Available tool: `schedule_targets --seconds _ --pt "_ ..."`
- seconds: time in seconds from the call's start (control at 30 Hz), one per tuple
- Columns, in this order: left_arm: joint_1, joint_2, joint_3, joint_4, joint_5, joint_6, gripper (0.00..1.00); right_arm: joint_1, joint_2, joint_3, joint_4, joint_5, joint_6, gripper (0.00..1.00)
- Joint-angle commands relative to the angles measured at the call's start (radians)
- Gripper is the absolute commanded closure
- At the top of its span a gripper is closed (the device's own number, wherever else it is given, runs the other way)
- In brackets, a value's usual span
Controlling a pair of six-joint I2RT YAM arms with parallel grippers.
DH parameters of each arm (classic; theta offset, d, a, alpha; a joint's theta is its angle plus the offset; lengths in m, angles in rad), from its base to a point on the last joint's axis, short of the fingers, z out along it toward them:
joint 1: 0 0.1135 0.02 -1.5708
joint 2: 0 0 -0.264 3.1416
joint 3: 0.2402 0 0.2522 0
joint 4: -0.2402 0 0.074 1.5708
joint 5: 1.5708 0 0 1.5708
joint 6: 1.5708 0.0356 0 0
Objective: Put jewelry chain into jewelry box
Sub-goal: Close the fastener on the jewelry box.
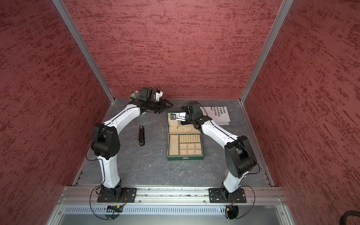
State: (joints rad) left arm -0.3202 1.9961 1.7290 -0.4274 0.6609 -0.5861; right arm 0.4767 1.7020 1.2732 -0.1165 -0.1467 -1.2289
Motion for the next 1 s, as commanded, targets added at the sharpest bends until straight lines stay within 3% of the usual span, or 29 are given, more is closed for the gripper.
schedule_targets --seconds 0.0,0.23,0.77,0.97 --pt "-0.002 0.011 -0.009 0.004 0.016 0.022 0.41 0.005 0.003 0.045 -0.011 -0.020 0.033 0.28" --pt "-0.002 0.011 -0.010 0.004 0.016 0.021 0.41 0.001 0.006 0.054 -0.023 -0.029 0.045 0.35" --pt "-0.004 0.006 -0.014 0.007 0.017 0.023 0.42 0.002 0.034 0.072 0.003 -0.004 0.073 0.37" --pt "-0.006 0.006 -0.017 0.009 0.017 0.023 0.42 0.003 0.047 0.081 -0.002 -0.007 0.087 0.45"
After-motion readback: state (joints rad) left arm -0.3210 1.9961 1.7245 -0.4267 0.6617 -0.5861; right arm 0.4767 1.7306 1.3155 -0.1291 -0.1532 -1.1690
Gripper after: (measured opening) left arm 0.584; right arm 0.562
